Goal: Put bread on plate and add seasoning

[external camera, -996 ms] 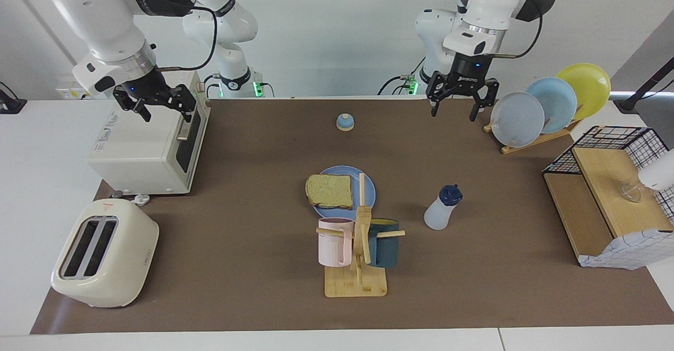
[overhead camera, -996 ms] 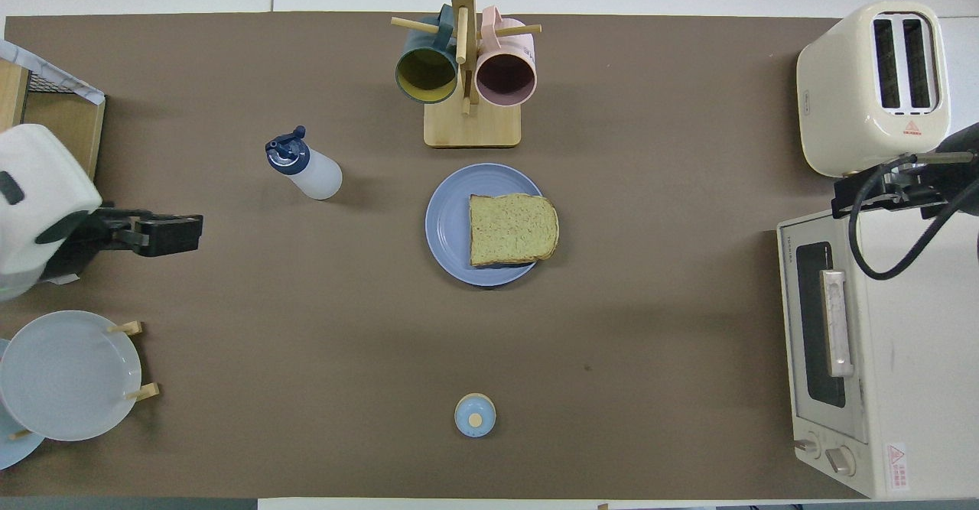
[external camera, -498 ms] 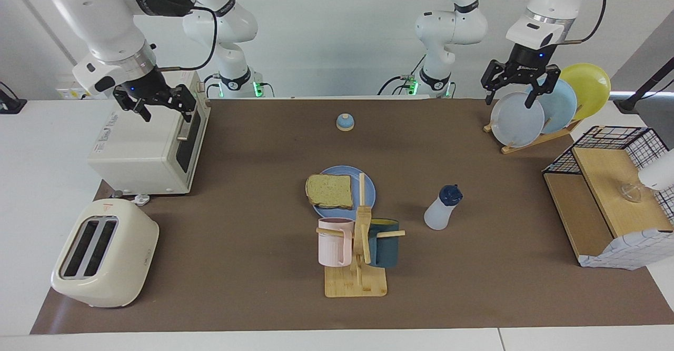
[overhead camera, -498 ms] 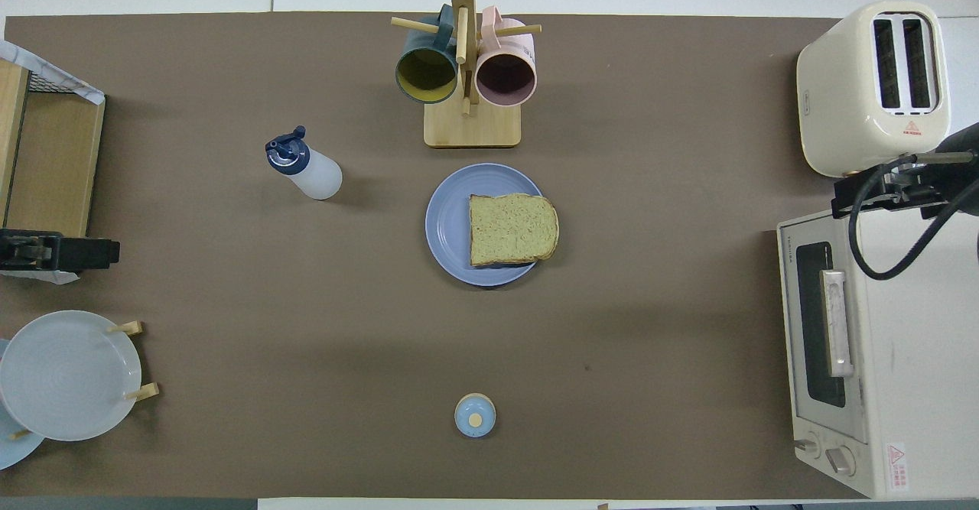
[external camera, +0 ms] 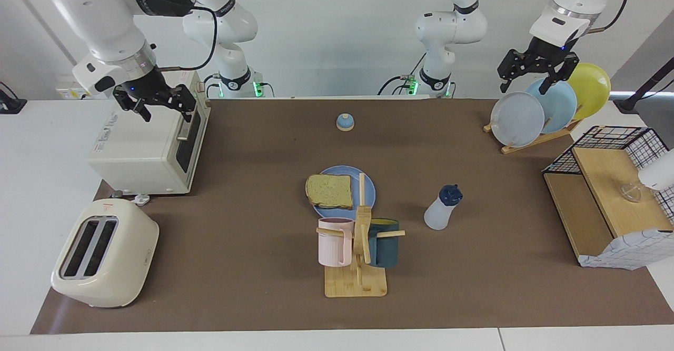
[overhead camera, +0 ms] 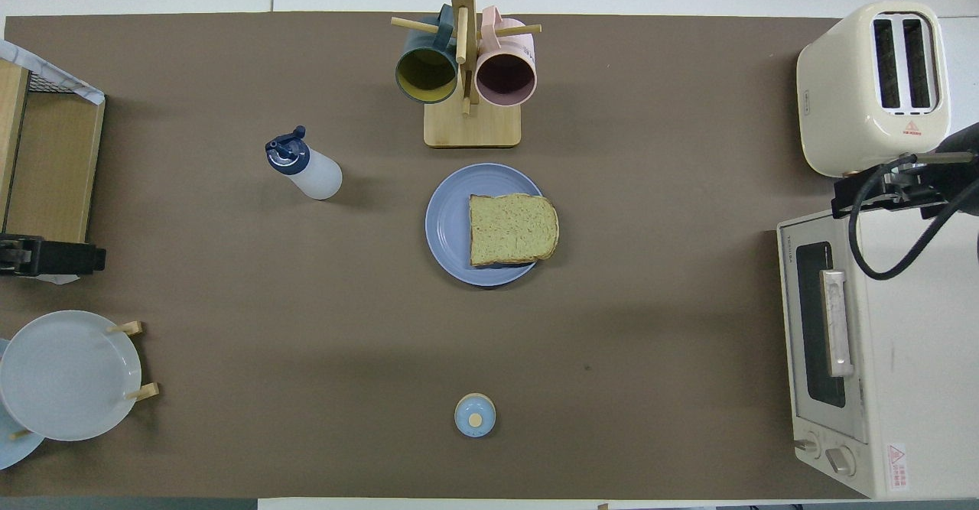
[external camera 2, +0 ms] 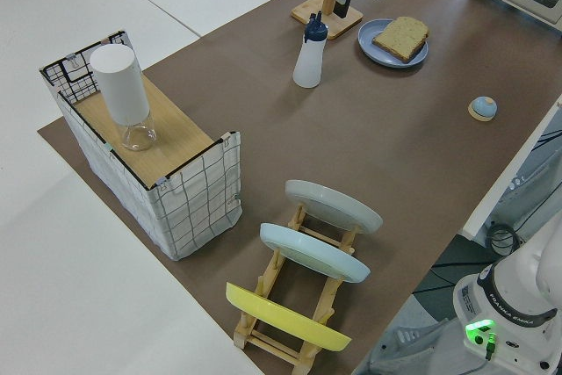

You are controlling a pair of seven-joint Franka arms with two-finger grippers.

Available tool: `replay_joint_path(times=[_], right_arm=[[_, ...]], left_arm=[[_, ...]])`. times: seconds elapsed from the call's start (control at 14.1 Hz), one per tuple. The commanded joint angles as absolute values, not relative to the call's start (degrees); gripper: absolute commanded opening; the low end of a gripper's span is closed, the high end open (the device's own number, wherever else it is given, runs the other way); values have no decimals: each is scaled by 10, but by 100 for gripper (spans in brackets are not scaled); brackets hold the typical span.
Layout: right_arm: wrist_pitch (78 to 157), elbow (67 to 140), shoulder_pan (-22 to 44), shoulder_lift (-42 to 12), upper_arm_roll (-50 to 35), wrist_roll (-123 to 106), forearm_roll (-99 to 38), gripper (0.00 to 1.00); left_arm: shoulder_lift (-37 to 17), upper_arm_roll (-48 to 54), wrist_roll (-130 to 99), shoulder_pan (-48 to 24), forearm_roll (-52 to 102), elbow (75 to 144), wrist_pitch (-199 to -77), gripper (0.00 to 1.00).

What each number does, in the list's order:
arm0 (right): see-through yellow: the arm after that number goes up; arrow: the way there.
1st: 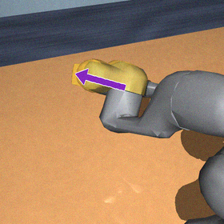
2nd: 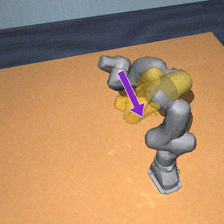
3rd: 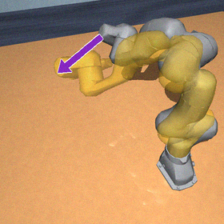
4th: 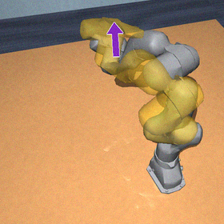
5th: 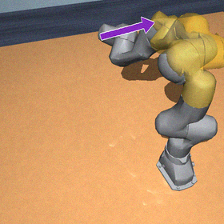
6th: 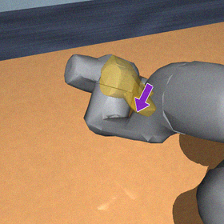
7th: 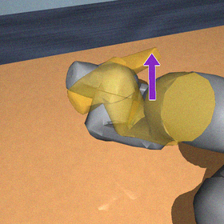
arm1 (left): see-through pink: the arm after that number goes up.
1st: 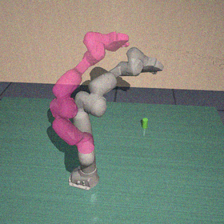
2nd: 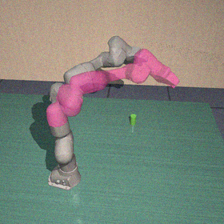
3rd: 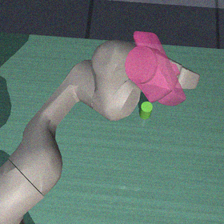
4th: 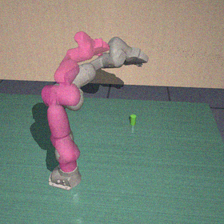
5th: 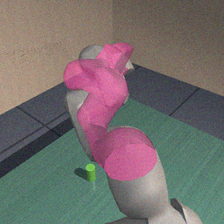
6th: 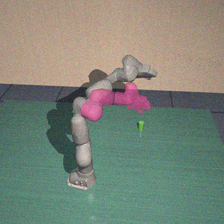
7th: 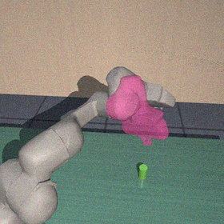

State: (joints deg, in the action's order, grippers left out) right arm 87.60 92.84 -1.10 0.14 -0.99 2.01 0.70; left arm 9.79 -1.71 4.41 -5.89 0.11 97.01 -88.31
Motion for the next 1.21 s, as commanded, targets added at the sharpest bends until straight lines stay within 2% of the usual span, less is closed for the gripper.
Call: replay_joint_path(times=[0.0,0.21,0.5,0.64,0.78,0.85,1.14], right_arm=[[873,927,-17,5,-12,8,-4,100],[873,927,-17,5,-12,8,-4,100],[873,927,-17,5,-12,8,-4,100],[873,927,-17,5,-12,8,-4,100],[874,927,-17,5,-12,8,-4,100],[873,927,-17,5,-12,8,-4,100],[873,927,-17,5,-12,8,-4,100]], left_arm=[[31,-15,47,-50,22,889,-844,100],[25,-14,49,-51,25,894,-852,100],[47,-17,53,-51,25,975,-905,100],[30,-22,51,-54,25,969,-911,100],[6,-16,49,-51,24,912,-873,100],[11,-15,48,-53,19,892,-856,100],[30,-13,48,-53,18,895,-836,100]])
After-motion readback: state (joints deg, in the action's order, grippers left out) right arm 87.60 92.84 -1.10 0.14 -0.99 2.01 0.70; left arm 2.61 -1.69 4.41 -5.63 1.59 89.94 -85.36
